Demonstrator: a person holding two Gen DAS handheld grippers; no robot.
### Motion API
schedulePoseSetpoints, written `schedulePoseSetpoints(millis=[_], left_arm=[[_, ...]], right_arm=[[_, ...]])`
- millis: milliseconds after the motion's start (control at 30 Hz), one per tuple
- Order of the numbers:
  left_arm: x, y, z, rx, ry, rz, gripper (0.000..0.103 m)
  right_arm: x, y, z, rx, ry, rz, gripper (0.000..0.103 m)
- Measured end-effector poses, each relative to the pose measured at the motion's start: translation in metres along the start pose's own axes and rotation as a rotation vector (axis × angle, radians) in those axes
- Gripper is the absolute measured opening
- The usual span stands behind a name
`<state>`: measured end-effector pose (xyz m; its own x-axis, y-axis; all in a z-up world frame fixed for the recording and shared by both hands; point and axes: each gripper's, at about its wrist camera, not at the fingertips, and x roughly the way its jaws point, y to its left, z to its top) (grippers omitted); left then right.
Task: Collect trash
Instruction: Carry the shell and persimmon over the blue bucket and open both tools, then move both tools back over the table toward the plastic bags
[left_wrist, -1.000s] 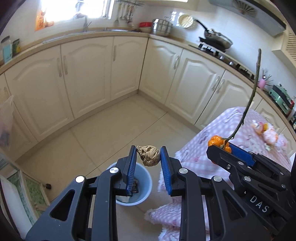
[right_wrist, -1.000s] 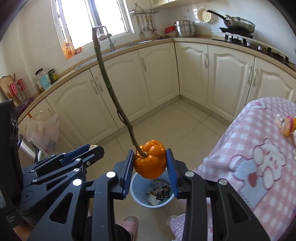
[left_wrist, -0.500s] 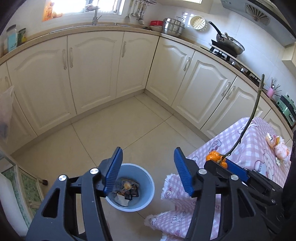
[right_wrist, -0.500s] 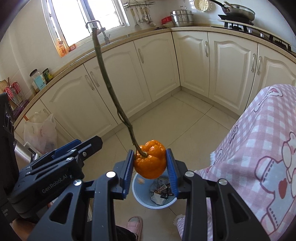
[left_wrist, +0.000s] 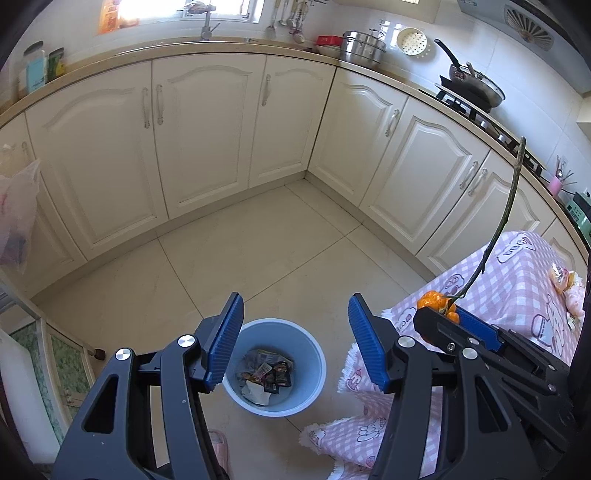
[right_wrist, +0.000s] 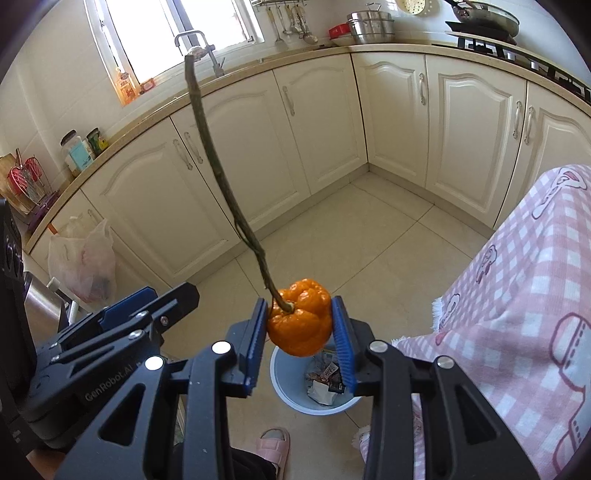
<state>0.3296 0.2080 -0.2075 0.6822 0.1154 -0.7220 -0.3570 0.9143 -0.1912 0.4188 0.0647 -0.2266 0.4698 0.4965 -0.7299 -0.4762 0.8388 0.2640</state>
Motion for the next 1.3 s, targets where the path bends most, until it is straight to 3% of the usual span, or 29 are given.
schedulePoseSetpoints(millis=[167,267,600,900,1300], left_arm=[[-0.003,0.014,0.003,-0.022,-0.011,0.018,0.056],[-0.007,0.018,0.007,-0.026,-0.02,0.025,0.056],[-0.024,-0.003,0.011,0.0,-0.044,-0.009,0.056],[-0.06,-0.075,0.009,0.11,-0.092,-0.121,0.056],[-0.077,-0.232,-0.029,0.369,-0.066,-0.302,0.061]], right_arm=[[0.009,0.008,0.008,0.01,-0.026,0.028,0.038],[0.013,0.01,0.014,0.028,-0.041,0.031,0.046],[-0.018,0.006,0.017,0.016,-0.091,-0.017,0.047],[-0.103,-0.051,0.012,0.062,-0.211,-0.12,0.047],[-0.236,-0.183,-0.027,0.217,-0.356,-0.338,0.049]])
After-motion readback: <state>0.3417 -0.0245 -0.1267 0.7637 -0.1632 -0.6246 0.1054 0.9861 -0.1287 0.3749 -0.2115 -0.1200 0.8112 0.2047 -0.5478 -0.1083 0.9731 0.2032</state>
